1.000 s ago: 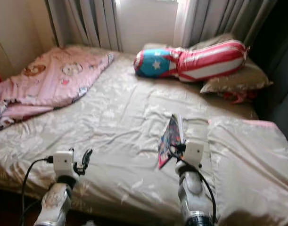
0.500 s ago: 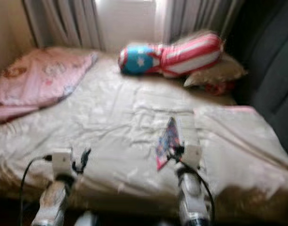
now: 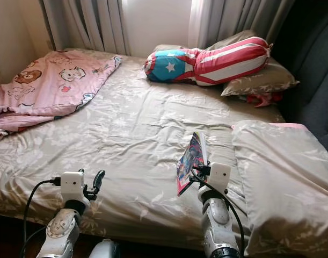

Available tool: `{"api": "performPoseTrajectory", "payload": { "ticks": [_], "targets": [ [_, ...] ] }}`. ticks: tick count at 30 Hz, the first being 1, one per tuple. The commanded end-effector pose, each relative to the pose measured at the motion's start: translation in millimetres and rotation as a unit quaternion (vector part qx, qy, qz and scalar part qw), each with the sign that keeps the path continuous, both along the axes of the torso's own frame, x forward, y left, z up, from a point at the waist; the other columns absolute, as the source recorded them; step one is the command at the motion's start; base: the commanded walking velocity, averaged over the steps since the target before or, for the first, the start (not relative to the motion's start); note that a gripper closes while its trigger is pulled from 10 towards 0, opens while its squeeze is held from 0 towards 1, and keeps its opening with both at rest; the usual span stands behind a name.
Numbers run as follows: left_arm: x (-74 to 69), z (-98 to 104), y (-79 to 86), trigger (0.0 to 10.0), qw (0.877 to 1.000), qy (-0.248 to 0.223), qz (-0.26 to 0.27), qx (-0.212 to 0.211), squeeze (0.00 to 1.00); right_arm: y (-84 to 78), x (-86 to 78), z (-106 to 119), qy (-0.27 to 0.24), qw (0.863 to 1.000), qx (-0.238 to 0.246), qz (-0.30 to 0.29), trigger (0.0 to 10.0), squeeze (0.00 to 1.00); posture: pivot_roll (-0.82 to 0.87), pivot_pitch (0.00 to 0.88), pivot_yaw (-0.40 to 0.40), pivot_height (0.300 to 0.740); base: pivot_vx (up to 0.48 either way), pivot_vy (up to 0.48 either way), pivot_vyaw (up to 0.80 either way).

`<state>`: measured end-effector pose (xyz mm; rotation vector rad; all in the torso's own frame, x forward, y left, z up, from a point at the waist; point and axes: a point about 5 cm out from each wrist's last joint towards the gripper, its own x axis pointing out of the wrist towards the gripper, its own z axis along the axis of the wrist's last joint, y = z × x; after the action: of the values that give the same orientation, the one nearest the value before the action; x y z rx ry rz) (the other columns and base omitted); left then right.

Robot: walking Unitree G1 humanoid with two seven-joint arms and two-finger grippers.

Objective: Clean up the room

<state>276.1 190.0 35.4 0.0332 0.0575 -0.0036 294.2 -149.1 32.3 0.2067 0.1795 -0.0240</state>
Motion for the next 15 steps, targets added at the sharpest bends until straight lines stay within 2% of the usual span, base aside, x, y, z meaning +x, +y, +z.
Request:
{"api": "performPoseTrajectory", "payload": {
  "ticks": [1,10,15],
  "targets": [
    [2.9,3.0,-0.5,10.0,1.000,-0.004,-0.002,-0.004,0.00,0.5,7.7,13.0,-0.028,1.000,0.000,0.005,10.0,0.00,-0.01,0.000,-0.089,0.657,0.304,0.000,0.00],
    [3.7,4.5,0.5,10.0,1.000,-0.007,-0.003,-0.005,0.00,1.9,7.6,11.7,-0.025,1.000,0.001,0.010,10.0,0.00,-0.01,0.000,-0.089,0.657,0.304,0.000,0.00],
    [3.9,5.0,0.4,10.0,1.000,-0.007,-0.005,-0.006,0.00,-0.7,7.2,9.9,-0.020,1.000,0.004,0.006,10.0,0.00,0.00,0.000,-0.089,0.657,0.000,0.000,0.00]
  ]
}}
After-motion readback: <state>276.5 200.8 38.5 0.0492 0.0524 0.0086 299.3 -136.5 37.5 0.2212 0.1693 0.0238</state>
